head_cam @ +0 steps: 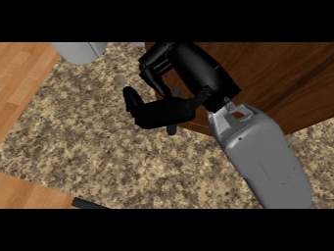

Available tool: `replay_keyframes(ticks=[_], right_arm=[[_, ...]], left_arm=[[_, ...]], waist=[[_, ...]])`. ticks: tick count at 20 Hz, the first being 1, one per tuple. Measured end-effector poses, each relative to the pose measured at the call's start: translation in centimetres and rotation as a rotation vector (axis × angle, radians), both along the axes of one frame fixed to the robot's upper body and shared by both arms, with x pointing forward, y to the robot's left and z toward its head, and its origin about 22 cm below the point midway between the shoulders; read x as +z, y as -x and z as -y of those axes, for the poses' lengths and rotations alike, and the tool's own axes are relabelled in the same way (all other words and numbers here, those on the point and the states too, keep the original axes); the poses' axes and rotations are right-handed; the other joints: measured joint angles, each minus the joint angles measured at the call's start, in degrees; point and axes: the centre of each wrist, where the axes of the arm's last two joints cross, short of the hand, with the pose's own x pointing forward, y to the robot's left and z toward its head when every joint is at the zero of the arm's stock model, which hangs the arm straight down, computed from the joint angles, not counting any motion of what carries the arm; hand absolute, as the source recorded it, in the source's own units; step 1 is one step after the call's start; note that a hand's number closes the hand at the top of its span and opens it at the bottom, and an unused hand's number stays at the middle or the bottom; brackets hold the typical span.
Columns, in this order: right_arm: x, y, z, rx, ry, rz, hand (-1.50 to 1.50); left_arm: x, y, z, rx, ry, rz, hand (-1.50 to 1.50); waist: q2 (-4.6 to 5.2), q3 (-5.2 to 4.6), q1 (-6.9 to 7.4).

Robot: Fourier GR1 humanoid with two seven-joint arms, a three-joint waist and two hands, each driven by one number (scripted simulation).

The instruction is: Pick up the wine, place it into the cabinet and close the cabinet

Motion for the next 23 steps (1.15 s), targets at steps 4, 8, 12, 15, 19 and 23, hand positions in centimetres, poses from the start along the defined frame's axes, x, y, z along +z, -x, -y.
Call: replay_keyframes(ticks=[4, 8, 12, 15, 19, 23], right_arm=[[0.1, -1.1, -0.4, -0.004, -0.04, -0.067, 1.5], [0.0, -1.8, -0.9, 0.0, -0.054, -0.106, 1.5], [-0.4, -2.3, -1.2, 0.005, -0.053, -0.125, 1.5], [-0.6, -2.6, -1.3, 0.021, -0.057, -0.125, 1.5], [-0.9, -3.0, -1.3, 0.062, -0.061, -0.112, 1.5], [-1.2, -3.3, -1.3, 0.097, -0.062, -0.096, 1.5]], left_arm=[[-0.1, -0.2, 0.1, -0.002, 0.007, -0.001, 1.5], [-0.3, -0.2, 0.2, 0.006, 0.014, -0.008, 1.5], [-0.5, -0.2, 0.2, 0.018, 0.019, -0.008, 1.5], [-0.6, -0.2, 0.2, 0.025, 0.018, -0.011, 1.5], [-0.9, -0.1, 0.1, 0.036, 0.019, -0.014, 1.5], [-1.0, -0.1, 0.1, 0.042, 0.017, -0.016, 1.5]], waist=[[-0.54, 0.22, -0.28], [-1.12, -0.09, -1.06], [-1.79, -0.35, -1.72], [-2.12, -0.64, -2.22], [-2.3, -0.93, -2.88], [-2.5, -1.09, -3.3]])
